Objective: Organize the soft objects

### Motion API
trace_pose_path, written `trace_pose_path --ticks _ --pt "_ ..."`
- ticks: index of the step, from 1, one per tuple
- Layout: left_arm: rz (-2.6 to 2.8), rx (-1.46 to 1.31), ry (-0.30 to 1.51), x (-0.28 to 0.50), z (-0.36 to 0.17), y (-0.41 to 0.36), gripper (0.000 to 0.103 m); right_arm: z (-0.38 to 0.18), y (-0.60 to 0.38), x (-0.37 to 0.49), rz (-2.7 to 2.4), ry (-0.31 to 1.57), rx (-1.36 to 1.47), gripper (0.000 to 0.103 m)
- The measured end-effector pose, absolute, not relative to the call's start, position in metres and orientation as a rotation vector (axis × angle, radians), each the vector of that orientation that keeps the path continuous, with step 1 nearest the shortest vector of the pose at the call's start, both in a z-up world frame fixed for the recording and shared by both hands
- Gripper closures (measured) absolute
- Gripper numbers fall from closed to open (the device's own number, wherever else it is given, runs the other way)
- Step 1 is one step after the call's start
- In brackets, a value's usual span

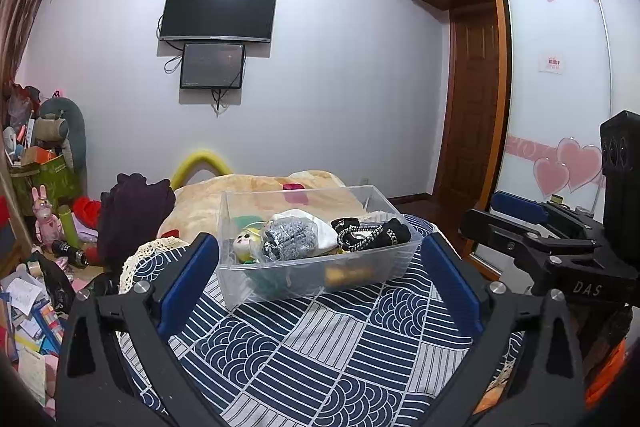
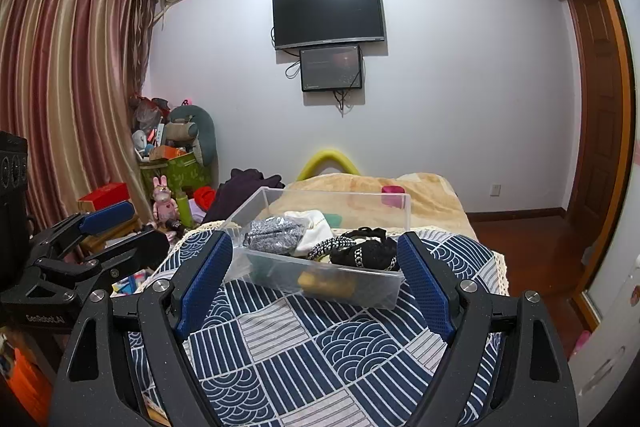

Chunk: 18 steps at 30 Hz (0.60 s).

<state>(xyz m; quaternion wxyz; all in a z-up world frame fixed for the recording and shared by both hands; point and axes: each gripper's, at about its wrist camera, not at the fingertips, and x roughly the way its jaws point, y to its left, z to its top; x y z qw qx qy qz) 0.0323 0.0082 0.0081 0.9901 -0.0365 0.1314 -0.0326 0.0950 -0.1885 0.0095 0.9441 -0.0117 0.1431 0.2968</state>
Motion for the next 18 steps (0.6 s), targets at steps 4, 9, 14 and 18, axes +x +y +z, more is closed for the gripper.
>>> trace_pose_path --ticks 4,9,14,18 --pt "-0.057 -0.067 0.258 0.0316 0.0084 0.0078 0.001 0.0095 -0.1884 0.0949 0.605 0.292 -0.023 0.020" --pt "-0.055 -0.072 0.252 0.0308 0.0075 0.0073 0.001 0.0101 -0.1881 0.0934 0.605 0.293 -0.024 0.020" --pt "-0.060 -0.076 0.254 0.0316 0.0070 0.0081 0.001 0.0097 -0.1879 0.0939 0.603 0.299 -0.021 0.019" --pt "-0.062 -0.076 0.255 0.0320 0.0066 0.0077 0.001 0.0104 -0.1875 0.0933 0.601 0.297 -0.021 0.018"
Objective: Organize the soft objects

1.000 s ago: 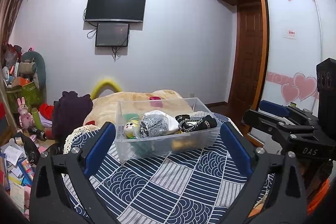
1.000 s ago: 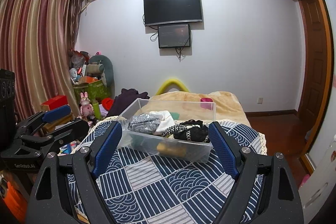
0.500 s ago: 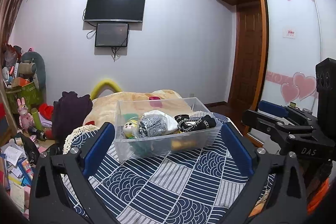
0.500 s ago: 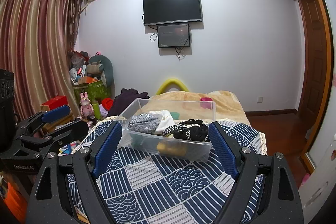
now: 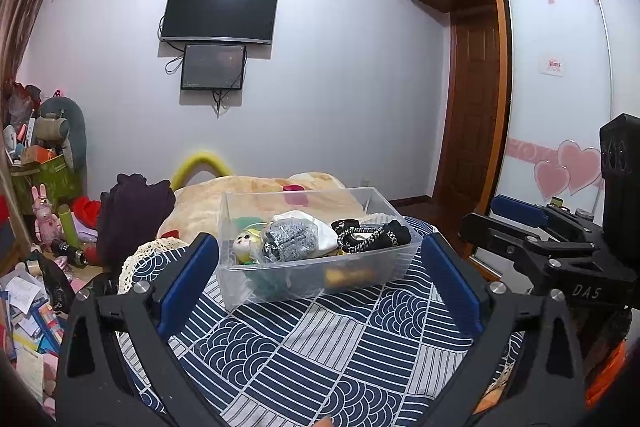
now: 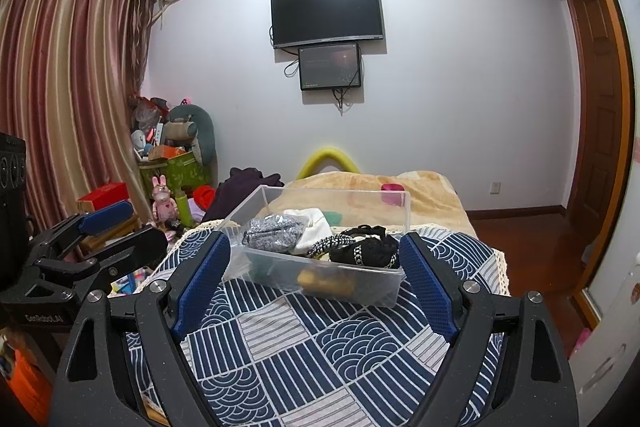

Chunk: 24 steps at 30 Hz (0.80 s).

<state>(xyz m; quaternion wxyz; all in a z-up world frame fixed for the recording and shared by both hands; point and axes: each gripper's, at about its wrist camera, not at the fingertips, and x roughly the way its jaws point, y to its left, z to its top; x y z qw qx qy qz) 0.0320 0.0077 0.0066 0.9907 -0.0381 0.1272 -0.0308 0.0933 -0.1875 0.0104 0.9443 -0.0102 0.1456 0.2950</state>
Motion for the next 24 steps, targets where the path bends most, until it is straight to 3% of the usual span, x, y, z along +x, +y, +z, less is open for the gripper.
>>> trace_pose_path --ticks 11,17,24 --pt "-0.067 -0.082 0.273 0.0338 0.0036 0.0067 0.001 0.0103 -0.1876 0.0945 0.599 0.303 -0.017 0.017" --pt "-0.068 -0.084 0.279 0.0349 0.0032 0.0073 0.001 0.0097 -0.1888 0.0931 0.585 0.294 -0.008 0.001" --pt "-0.066 -0.088 0.276 0.0342 0.0031 0.0077 0.001 0.0101 -0.1891 0.0945 0.577 0.296 -0.003 0.001"
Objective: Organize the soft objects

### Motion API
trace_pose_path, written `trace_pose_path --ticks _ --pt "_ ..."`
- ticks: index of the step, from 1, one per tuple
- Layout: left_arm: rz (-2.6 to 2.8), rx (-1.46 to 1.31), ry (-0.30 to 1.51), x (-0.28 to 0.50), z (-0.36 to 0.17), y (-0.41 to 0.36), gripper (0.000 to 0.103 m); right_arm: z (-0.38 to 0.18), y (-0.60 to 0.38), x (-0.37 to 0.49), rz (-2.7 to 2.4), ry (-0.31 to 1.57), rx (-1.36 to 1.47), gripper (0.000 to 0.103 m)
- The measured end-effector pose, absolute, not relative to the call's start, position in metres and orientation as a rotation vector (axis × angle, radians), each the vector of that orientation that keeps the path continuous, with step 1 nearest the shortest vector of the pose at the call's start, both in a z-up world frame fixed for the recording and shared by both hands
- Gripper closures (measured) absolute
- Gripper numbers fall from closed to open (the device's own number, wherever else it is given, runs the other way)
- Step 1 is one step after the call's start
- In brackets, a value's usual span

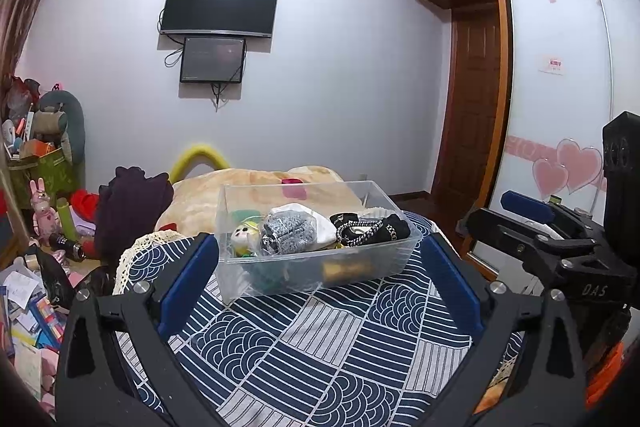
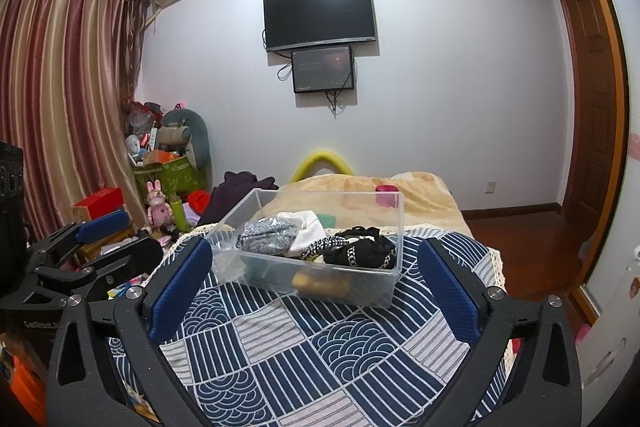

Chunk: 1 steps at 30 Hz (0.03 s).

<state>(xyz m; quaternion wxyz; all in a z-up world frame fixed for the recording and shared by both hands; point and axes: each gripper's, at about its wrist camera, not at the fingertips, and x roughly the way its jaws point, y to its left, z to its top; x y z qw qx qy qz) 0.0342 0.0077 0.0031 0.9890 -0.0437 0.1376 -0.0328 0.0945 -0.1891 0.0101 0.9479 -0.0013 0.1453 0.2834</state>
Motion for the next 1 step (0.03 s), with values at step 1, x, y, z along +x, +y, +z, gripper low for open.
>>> trace_pose_path --ticks 1 --pt "-0.065 -0.088 0.277 0.0340 0.0031 0.0076 0.001 0.0097 -0.1893 0.0956 0.577 0.297 -0.002 0.001"
